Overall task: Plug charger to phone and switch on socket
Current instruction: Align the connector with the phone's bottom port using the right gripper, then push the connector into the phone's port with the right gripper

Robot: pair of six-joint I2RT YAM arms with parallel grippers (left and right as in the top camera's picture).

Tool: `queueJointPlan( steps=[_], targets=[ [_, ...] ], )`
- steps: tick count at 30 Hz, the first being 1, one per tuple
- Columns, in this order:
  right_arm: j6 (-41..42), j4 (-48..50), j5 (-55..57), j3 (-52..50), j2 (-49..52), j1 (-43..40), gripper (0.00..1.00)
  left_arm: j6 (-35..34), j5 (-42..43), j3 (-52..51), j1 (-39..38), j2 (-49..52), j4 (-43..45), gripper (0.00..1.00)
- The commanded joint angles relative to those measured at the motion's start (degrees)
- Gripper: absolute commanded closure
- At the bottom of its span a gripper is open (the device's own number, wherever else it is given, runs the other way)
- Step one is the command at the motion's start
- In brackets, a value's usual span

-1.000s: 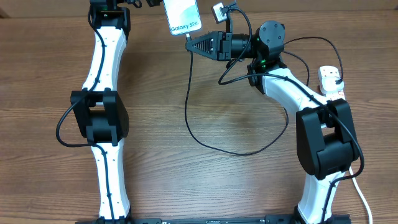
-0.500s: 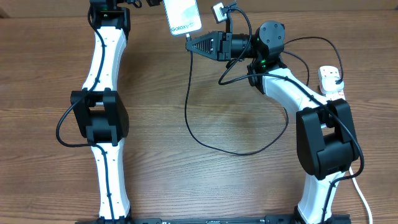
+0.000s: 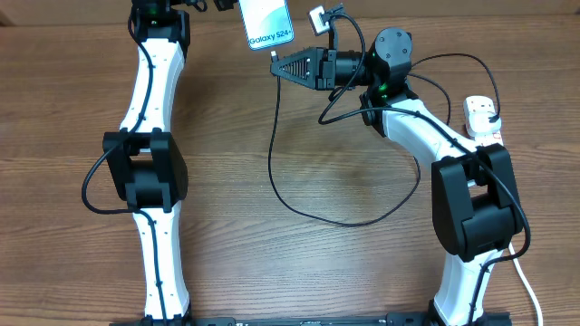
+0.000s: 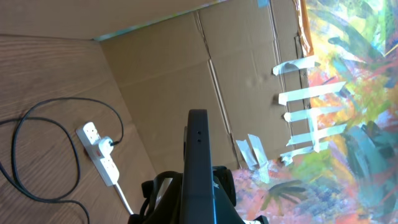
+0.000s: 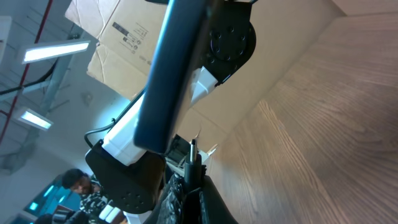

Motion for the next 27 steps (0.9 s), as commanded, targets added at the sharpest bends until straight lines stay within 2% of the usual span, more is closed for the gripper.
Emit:
queueJointPlan(
  steps=[1, 14, 20, 27],
  targets=[
    [-2.36, 0.11, 0.33, 0.94, 0.22, 0.07, 0.96, 3.28, -1.86, 0.66, -0.37, -0.39, 0.02, 0.96],
    [-3.58, 0.07, -0.52, 0.94, 0.22, 0.04, 0.96, 6.16, -1.25, 0.66, -0.37, -0.39, -0.15, 0.96],
    [-3.56, 0.07, -0.33, 0.94, 0.22, 0.04, 0.96, 9.07, -1.11, 0.66, -0.39, -0.39, -4.66, 0.96],
    [-3.76, 0.04, -0.20, 0.94, 0.22, 0.04, 0.96, 9.84, -0.17, 0.66, -0.52, -0.39, -5.57, 0.96]
  ],
)
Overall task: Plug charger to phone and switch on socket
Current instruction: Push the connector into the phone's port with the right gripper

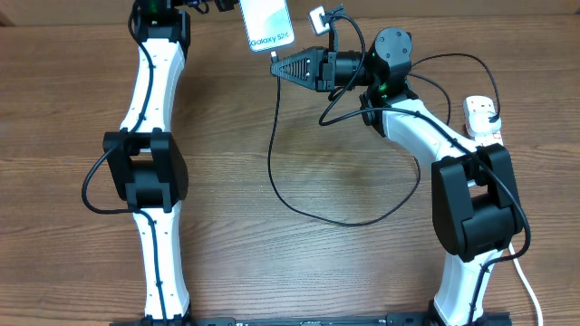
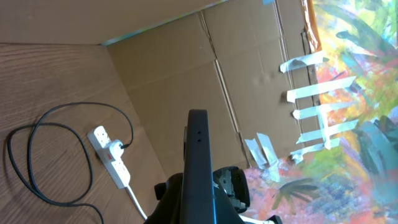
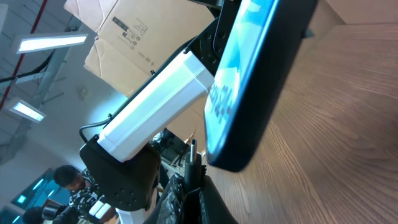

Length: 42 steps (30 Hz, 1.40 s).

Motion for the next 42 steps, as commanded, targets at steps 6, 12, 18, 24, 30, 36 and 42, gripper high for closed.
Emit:
queueJointPlan(
  steps=[6, 12, 18, 24, 30, 36, 42],
  targets=[
    [-1.09, -1.55, 0.98, 0.94, 0.22, -0.04, 0.96, 1.60, -0.15, 0.66, -0.42, -0.39, 0.02, 0.96],
    [-3.39, -4.63, 1.07, 0.94, 0.22, -0.39, 0.96, 1.64, 0.37, 0.66, -0.42, -0.39, 0.02, 0.96],
    [-4.13, -4.42, 0.94, 0.94, 0.22, -0.37, 0.96, 3.39, 1.25, 0.66, -0.26, -0.39, -0.02, 0.96],
    [-4.55, -4.46, 0.85, 0.94, 0.22, -0.37, 0.96, 3.85, 1.33, 0.66, -0.26, -0.39, -0.17, 0.96],
    [-4.57, -4.46, 0.87, 0.94, 0.22, -0.37, 0.96, 3.96, 1.38, 0.66, -0.37, -0.39, -0.22, 0.96],
    [-4.76, -4.48, 1.07, 0.94, 0.22, -0.37, 0.96, 4.42, 1.40, 0.66, -0.37, -0.39, -0.22, 0.96],
    [-4.76, -4.46, 1.57, 0.94, 0.22, -0.37, 0.96, 5.05, 1.38, 0.66, -1.11, -0.39, -0.22, 0.96]
  ],
)
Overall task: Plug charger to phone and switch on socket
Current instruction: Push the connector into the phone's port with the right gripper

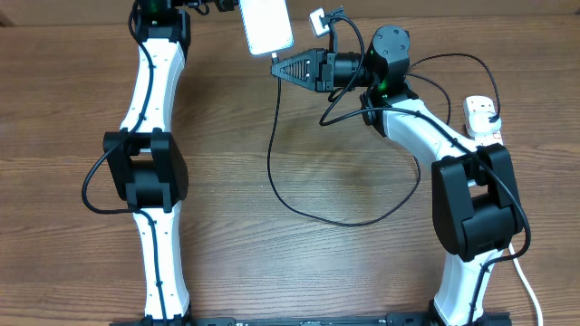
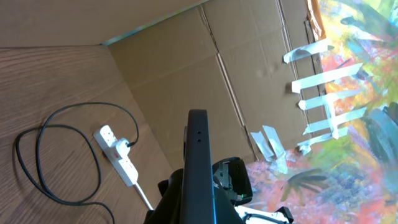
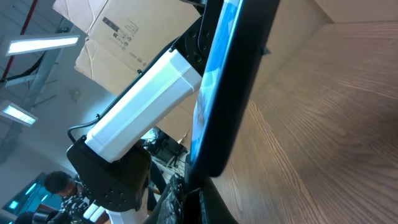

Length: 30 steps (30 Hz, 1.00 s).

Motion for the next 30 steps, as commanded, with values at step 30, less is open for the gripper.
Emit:
queueJointPlan(
  steps=[30],
  targets=[
    [-1.03, -0.35, 1.22, 0.94, 0.17, -1.05, 0.96, 1.95, 1.40, 0.66, -0.61, -0.39, -1.20, 0.96]
  ],
)
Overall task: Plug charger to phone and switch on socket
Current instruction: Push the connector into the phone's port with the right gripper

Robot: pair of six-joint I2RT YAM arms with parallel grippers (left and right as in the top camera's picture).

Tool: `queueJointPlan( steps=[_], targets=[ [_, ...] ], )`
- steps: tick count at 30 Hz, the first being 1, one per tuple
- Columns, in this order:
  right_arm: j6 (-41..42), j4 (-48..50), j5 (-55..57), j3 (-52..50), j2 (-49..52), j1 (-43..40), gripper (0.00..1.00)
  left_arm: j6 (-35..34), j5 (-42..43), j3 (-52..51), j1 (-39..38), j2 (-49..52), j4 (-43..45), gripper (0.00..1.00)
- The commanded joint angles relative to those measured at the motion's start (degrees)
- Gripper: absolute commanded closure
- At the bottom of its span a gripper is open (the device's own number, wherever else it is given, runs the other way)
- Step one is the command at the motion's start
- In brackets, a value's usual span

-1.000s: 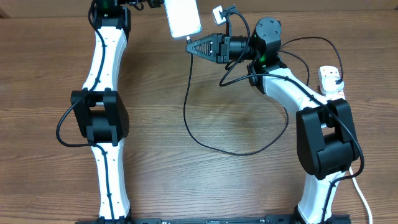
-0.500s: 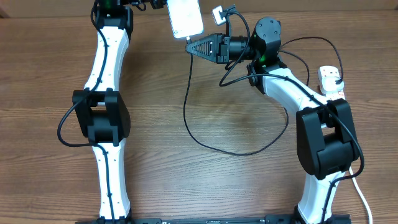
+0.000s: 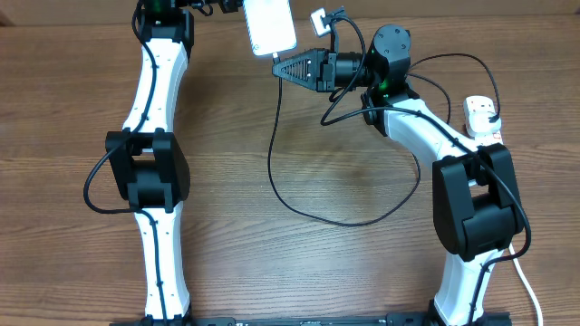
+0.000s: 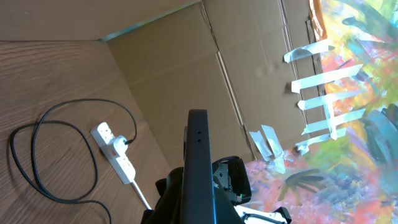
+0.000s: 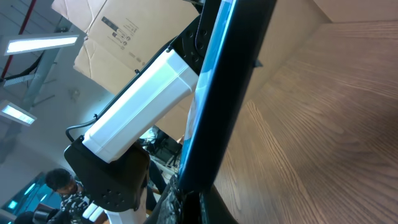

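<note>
My left gripper (image 4: 198, 210) is shut on the phone (image 3: 270, 25) and holds it in the air at the table's far edge. The screen shows white from overhead, and the left wrist view has the phone (image 4: 198, 155) edge-on. My right gripper (image 3: 275, 65) is shut on the charger plug just below the phone's lower end. In the right wrist view the phone's dark edge (image 5: 229, 81) comes down onto the right gripper (image 5: 186, 200) and hides the plug tip. The black cable (image 3: 272, 163) loops across the table to the white socket strip (image 3: 480, 116).
The socket strip (image 4: 115, 154) lies near the right table edge beside the right arm's base. Cardboard walls (image 4: 186, 68) stand behind the table. The left arm's white link (image 5: 137, 106) is close behind the phone. The cable loop (image 3: 344, 217) covers the table's middle.
The phone's lower end has come down onto the plug. The plug tip, which showed just under the phone, is now hidden by the phone's bottom edge. The right gripper has hardly moved.
At first the phone hung tilted with its Galaxy screen showing, and the plug tip stood free beside it. Then the phone's screen faced the right wrist camera. Later it stood edge-on just above the plug. Now its bottom end covers the plug tip.
</note>
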Motion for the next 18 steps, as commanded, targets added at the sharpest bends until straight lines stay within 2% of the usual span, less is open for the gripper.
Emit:
queueJointPlan(
  steps=[1, 18],
  targets=[
    [-0.46, 0.24, 1.53, 0.94, 0.17, -0.70, 0.96, 1.66, 1.40, 0.66, -0.02, -0.39, 0.28, 0.96],
    [-0.42, 0.22, 1.62, 0.94, 0.17, -1.27, 0.96, 1.66, 1.62, 0.66, 0.02, -0.39, 0.28, 0.96]
  ],
)
